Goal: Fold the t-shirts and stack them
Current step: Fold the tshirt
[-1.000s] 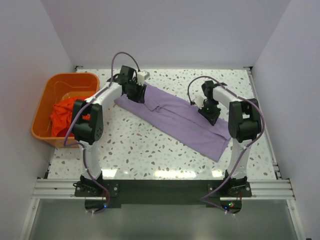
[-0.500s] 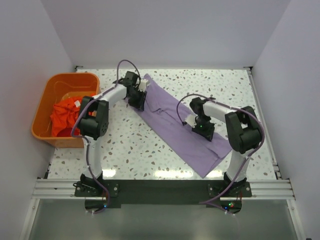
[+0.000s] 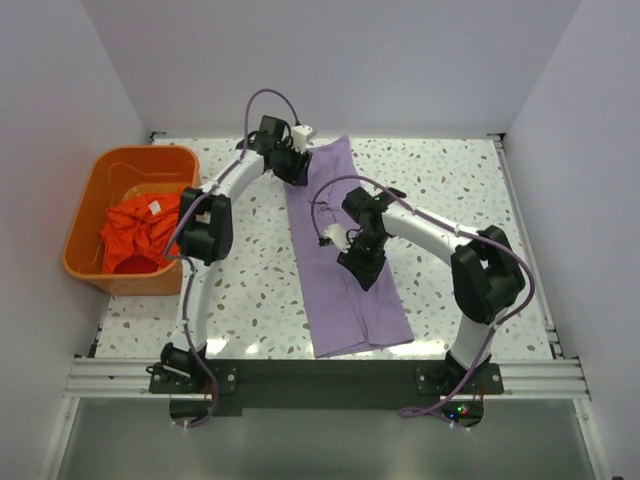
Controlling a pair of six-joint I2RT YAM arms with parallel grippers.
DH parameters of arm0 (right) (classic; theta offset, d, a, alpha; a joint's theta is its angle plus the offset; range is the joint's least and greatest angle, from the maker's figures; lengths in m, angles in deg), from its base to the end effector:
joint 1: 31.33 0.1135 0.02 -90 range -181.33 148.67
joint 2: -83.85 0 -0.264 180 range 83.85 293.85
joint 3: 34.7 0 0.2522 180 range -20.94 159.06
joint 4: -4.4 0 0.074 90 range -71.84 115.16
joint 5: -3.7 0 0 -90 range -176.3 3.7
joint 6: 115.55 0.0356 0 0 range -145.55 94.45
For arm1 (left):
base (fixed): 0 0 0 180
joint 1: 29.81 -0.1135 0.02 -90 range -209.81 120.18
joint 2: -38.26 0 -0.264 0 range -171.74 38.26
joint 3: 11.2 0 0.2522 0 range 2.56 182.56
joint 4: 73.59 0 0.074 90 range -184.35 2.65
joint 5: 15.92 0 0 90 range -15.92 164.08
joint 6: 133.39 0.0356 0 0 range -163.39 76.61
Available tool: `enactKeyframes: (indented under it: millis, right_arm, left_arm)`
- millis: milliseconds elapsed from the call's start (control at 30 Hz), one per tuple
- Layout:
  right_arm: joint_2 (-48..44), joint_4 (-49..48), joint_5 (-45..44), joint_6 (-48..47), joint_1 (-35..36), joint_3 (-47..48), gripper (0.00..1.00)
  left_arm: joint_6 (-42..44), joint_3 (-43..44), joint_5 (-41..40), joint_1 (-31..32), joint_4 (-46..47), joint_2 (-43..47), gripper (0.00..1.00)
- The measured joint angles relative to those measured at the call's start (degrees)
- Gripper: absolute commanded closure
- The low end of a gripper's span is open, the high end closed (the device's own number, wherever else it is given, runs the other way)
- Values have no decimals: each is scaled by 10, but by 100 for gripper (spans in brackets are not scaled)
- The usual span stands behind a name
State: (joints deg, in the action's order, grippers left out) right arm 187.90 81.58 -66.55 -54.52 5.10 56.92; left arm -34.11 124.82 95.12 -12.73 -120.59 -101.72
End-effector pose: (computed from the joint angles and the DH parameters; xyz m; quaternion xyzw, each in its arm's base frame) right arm 0.2593 0.2063 0.2078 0.5327 -0.8287 -0.1714 0.0078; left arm 0.5137 -0.1712 0.1826 0.2707 0.8884 -0.1940 0.3161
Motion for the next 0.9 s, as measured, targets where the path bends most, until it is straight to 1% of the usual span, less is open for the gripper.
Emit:
enactKeyframes:
  millis: [100, 267, 433, 567, 667, 800, 900]
  right_arm:
    - [-7, 2, -8, -5, -15, 0, 76]
    - [-3, -5, -34, -14, -22, -28, 80]
    - [18, -26, -45, -14, -17, -62, 82]
    - [43, -46, -53, -5, 4, -83, 82]
    - [55, -45, -55, 12, 30, -83, 82]
    - [67, -43, -44, 43, 68, -72, 82]
    - [81, -39, -23, 63, 89, -55, 78]
  left_arm:
    - [4, -41, 6, 0, 15, 51, 44]
    - [4, -86, 34, 0, 19, 138, 44]
    - [4, -173, 61, 0, 19, 206, 47]
    - [4, -225, 71, 0, 7, 213, 49]
    - [4, -252, 75, 0, -8, 213, 50]
    - [4, -257, 78, 0, -20, 210, 50]
    - [4, -256, 83, 0, -21, 205, 50]
